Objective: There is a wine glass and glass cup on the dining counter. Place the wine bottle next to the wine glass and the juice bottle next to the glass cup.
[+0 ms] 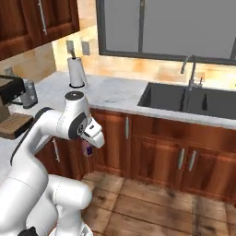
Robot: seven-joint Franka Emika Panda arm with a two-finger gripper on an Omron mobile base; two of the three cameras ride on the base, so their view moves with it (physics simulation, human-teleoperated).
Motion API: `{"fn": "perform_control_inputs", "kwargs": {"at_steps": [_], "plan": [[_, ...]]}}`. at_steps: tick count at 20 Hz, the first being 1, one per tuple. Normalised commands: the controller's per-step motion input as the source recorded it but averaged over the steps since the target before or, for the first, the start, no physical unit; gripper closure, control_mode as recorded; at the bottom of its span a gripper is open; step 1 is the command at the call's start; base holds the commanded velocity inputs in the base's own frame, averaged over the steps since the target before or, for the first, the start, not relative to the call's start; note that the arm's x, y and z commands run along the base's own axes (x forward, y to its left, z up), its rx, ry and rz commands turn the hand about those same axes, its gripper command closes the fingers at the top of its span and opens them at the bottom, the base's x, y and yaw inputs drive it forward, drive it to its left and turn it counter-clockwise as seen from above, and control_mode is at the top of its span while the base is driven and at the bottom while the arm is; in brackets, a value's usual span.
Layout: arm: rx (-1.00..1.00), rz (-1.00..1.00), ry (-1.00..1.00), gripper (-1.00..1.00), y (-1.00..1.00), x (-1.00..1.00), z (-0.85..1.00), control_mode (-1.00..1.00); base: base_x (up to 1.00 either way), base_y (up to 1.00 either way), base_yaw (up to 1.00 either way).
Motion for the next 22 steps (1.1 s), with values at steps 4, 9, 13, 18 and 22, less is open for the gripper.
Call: {"fn": "perform_control_inputs", "kwargs": {"at_steps": [4,9,13,18,22], "plan": [[0.0,0.0,0.0,1.0,0.0,0.0,0.0,1.0,0.0,0.08,-0.96],[0.0,0.0,0.0,1.0,0.0,0.0,0.0,1.0,0.0,0.08,-0.96],[0.0,0.0,0.0,1.0,0.0,0.0,0.0,1.0,0.0,0.08,-0.94],[0.0,0.0,0.0,1.0,0.0,0.0,0.0,1.0,0.0,0.06,-0.93],[0.0,0.0,0.0,1.0,0.0,0.0,0.0,1.0,0.02,0.04,-0.9]]}}
